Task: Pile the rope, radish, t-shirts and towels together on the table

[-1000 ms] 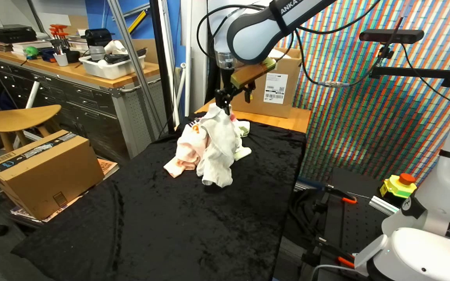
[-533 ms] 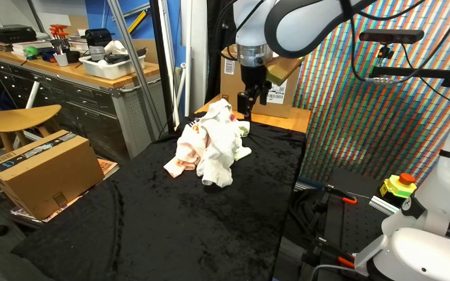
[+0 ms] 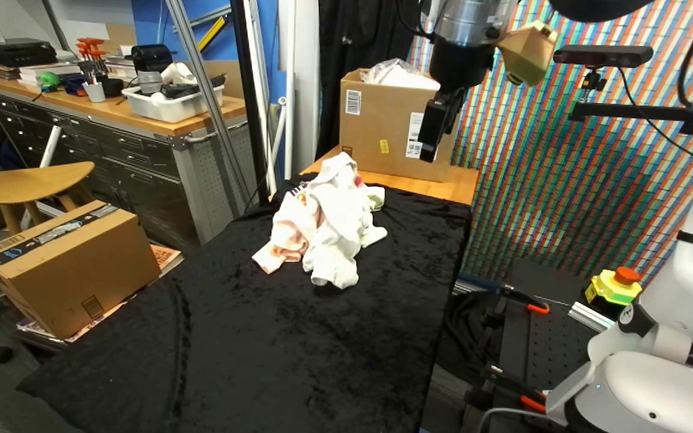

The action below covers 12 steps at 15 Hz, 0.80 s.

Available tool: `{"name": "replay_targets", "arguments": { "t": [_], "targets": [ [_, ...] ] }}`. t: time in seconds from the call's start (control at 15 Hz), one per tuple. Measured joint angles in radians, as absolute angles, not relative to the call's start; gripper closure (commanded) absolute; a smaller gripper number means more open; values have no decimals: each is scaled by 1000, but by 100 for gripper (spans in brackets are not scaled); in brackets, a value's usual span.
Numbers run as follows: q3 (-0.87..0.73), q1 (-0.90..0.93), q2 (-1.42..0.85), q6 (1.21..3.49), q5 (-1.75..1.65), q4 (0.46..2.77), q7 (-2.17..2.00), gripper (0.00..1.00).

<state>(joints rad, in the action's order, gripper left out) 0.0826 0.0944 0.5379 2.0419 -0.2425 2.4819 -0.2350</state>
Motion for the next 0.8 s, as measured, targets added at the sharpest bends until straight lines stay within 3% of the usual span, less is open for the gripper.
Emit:
{"name": "replay_targets", "arguments": {
  "t": [0.8],
  "targets": [
    [73, 49, 895, 2295, -243, 2762, -209, 0]
  ]
}}
